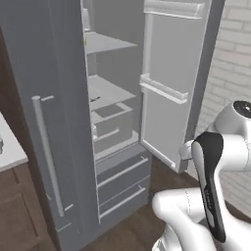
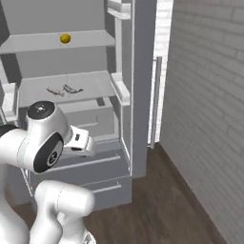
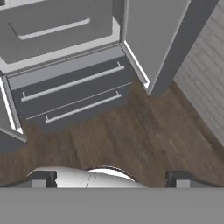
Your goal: Place one lemon and one fish in each tupperware on the nearby counter, to pack two identical lunches.
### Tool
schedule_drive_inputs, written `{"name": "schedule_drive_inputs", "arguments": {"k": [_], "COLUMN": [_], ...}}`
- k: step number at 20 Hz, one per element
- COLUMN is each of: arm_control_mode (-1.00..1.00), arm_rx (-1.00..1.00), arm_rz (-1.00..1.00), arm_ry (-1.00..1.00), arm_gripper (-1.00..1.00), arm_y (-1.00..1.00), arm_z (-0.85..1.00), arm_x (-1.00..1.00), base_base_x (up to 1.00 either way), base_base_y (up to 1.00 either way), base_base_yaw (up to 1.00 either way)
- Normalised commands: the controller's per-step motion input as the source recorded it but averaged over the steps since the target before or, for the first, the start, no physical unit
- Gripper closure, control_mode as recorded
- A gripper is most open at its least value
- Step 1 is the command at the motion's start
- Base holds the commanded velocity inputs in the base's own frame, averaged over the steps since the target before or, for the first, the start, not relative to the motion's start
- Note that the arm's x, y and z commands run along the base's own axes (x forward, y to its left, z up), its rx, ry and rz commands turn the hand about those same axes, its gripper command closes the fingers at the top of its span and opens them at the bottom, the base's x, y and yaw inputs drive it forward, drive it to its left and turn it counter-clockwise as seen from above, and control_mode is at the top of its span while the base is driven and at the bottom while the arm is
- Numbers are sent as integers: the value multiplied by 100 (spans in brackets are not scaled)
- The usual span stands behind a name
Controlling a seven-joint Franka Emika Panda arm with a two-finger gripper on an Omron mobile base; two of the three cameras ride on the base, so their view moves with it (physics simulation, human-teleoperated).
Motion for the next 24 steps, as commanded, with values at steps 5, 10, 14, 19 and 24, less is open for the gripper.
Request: {"name": "schedule_drive_inputs", "arguments": {"k": [5, 10, 14, 19, 24], "arm_control_mode": [100, 100, 100, 100, 100], "arm_rx": [0, 0, 0, 0, 0], "arm_rz": [0, 0, 0, 0, 0], "arm_ry": [0, 0, 0, 0, 0], "arm_gripper": [-100, -100, -100, -100, -100], "arm_y": [0, 0, 0, 0, 0], "arm_z": [0, 0, 0, 0, 0], "arm_x": [0, 0, 0, 0, 0], "base_base_x": [65, 70, 41, 24, 96], "base_base_y": [0, -29, -90, -55, 50], "base_base_yaw": [66, 65, 37, 14, 0]}}
